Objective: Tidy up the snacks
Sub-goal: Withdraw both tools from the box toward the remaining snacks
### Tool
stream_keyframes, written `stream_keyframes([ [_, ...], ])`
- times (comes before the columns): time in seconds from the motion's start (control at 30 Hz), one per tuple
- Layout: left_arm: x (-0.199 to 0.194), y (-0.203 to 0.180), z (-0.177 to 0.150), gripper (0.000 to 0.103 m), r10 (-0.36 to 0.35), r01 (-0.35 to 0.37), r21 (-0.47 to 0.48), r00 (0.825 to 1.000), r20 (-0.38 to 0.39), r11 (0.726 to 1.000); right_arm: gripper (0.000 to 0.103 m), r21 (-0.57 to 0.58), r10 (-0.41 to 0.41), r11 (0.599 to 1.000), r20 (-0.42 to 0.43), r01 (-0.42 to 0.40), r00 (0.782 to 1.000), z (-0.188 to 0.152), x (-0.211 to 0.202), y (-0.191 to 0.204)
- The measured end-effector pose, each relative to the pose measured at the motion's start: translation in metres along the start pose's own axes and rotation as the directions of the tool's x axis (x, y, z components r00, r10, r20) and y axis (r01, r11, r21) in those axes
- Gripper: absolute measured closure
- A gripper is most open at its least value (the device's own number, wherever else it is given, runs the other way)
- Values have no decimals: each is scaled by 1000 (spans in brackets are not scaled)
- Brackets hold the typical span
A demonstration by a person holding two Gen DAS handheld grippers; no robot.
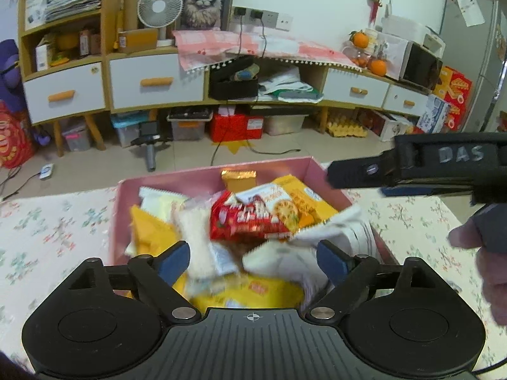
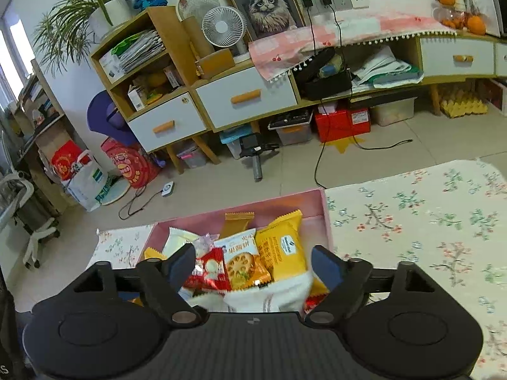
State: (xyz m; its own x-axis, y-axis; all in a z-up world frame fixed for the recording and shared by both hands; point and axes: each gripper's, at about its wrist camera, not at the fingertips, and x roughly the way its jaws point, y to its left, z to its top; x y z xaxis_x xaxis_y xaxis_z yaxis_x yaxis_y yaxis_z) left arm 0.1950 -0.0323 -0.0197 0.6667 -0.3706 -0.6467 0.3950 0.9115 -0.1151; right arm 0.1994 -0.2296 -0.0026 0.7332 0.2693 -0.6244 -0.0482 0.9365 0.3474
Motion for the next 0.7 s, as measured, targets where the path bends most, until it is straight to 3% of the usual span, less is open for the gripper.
stream_keyframes([
  [0.07, -13, -2, -6, 7, 27, -27, -5, 1000, 1, 1000, 35, -4, -18, 1000, 5, 18, 1000, -4, -13, -1],
  [0.13, -24, -4, -13, 5, 52, -52, -22, 998, -18, 998, 32, -10, -33, 999, -10, 33, 999, -7, -22, -2],
  [0.47, -59, -7, -52, 5, 83, -91, -80, 991, -106, 993, 27, -87, -143, 987, -55, 138, 988, -47, -56, -2],
  [0.7, -67, -4, -80, 5, 100, -107, -81, 991, -89, 991, 26, -131, -182, 974, 36, 185, 983, -85, -73, -9],
])
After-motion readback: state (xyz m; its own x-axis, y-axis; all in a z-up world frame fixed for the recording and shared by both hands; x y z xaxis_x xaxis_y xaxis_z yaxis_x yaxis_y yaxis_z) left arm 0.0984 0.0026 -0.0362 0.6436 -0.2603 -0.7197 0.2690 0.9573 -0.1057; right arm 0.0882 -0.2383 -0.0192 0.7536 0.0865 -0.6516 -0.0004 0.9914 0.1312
